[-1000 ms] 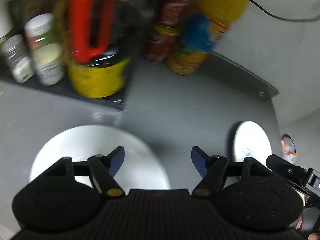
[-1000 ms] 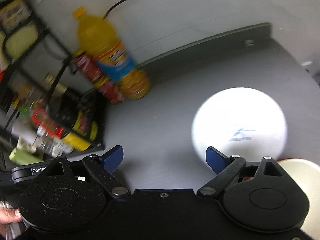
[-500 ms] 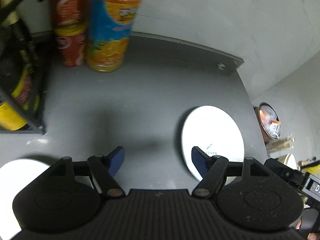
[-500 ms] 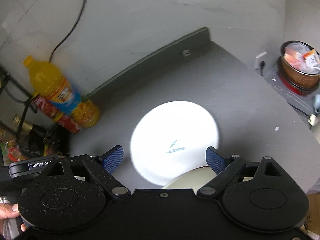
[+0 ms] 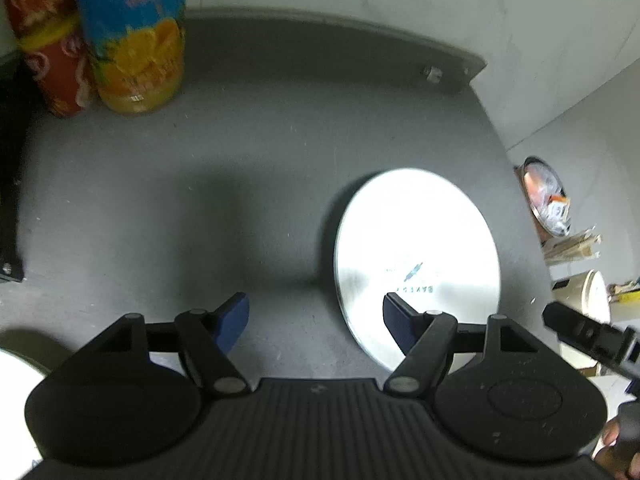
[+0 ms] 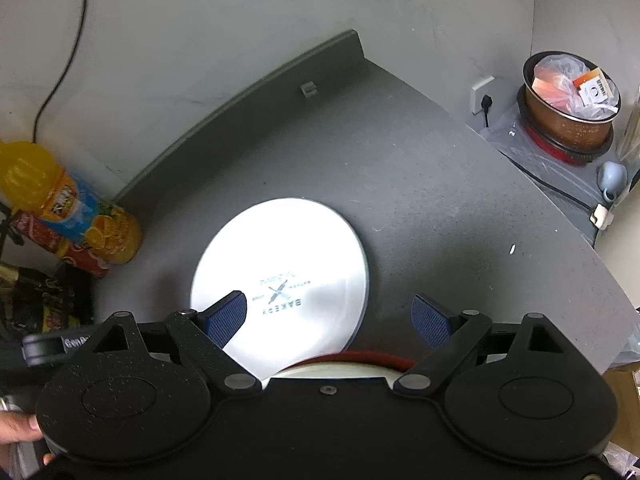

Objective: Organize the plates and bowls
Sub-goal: 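Move both grippers to the white 'Bakery' plate and close on its rim, then lift the 'Bakery' plate edge-on and carry it over the plate stack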

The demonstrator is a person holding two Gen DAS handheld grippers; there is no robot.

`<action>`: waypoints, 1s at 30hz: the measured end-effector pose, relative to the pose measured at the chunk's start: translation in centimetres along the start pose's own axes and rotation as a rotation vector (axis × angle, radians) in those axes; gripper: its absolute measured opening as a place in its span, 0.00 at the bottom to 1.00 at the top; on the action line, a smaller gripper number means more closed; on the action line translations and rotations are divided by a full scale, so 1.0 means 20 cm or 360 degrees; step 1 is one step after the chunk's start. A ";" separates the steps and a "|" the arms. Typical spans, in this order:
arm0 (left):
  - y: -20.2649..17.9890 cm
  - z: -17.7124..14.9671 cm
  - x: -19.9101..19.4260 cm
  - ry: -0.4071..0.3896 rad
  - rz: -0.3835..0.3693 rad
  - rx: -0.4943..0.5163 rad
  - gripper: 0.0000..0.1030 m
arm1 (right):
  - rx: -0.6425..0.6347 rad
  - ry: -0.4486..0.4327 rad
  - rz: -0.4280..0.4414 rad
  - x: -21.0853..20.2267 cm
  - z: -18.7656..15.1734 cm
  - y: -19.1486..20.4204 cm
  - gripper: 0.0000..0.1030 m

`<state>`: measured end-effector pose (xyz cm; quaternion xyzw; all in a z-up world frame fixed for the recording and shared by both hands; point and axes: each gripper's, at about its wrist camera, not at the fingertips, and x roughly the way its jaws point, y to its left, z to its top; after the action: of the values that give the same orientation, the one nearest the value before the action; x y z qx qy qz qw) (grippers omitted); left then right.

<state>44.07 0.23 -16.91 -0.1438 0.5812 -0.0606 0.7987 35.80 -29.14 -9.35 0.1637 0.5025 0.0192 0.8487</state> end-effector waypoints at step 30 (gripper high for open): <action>-0.03 0.06 0.27 0.0093 -0.0098 -0.0114 0.14 | 0.0026 0.0461 -0.0004 0.43 0.16 -0.08 0.29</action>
<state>47.01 -1.48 -21.36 -0.1882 0.6014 -0.0684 0.7735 42.54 -29.83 -15.80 0.1655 0.6202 0.0376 0.7659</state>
